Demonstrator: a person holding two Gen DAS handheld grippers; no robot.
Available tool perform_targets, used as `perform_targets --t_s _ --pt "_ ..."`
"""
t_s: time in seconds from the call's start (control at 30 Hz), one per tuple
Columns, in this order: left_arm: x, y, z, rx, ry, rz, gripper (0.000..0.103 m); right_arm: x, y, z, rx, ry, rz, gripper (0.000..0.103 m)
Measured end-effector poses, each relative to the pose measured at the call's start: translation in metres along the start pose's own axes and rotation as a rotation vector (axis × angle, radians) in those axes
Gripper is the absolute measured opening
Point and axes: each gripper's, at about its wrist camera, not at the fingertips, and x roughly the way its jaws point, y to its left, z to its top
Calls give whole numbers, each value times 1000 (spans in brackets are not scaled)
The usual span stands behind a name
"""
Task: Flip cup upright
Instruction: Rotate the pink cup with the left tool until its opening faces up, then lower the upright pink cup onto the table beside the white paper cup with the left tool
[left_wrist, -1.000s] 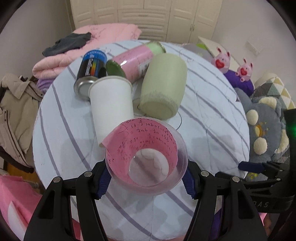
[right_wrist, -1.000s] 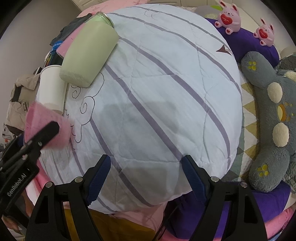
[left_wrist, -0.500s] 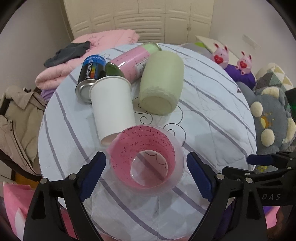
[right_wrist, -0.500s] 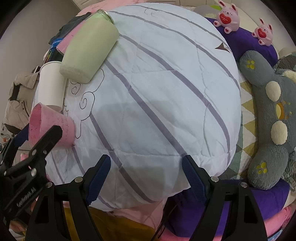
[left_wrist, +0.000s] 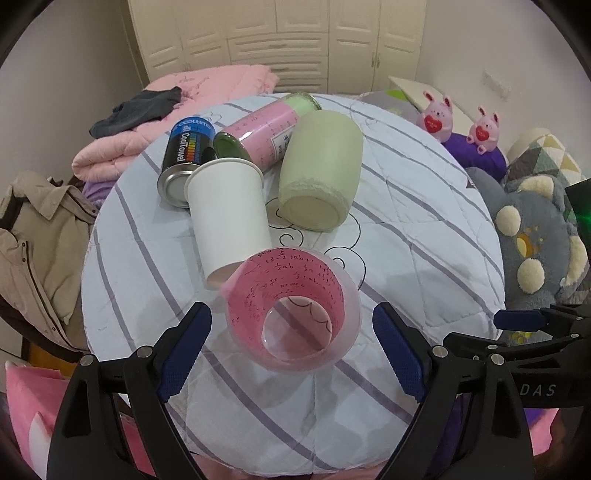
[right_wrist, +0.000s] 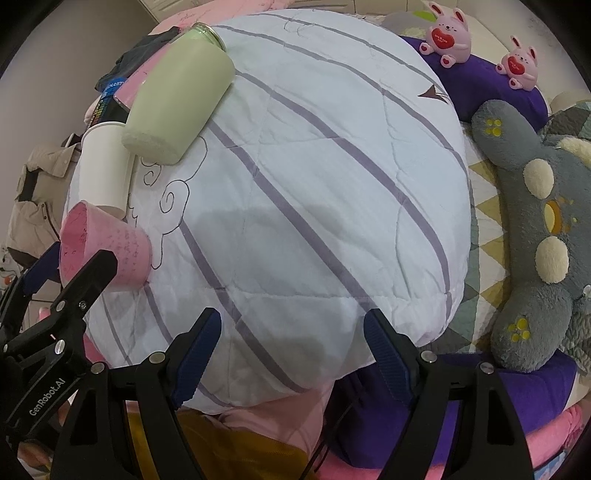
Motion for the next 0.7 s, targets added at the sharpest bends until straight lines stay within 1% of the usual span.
perform_targets --t_s 0.23,0.37,0.7 --pt "-12 4 -8 11 -17 0 91 -7 7 -9 -2 -18 -7 81" --pt "-21 10 -14 22 -34 -2 91 -15 14 -18 -1 -47 -20 81" --pt "-48 40 -27 13 -106 -26 91 -34 43 -40 -20 -124 -32 81"
